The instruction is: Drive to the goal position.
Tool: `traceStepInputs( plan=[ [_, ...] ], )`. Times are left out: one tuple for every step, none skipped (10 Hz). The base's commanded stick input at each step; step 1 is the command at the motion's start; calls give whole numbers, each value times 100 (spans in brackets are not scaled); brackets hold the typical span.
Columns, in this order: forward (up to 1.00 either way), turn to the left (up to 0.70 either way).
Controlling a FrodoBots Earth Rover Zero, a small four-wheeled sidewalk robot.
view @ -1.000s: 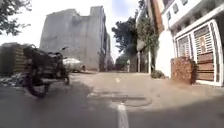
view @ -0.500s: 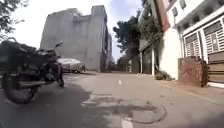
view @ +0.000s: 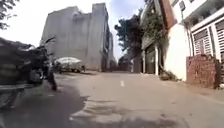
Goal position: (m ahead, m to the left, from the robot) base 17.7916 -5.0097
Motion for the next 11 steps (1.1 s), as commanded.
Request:
traceStepInputs(
  plan=[
    [100,6],
    [100,6],
    [100,6],
    [100,6],
    [100,6],
    [100,6],
    [100,6],
    [100,6],
    [100,6],
    [100,6],
    [100,6]
  ],
)
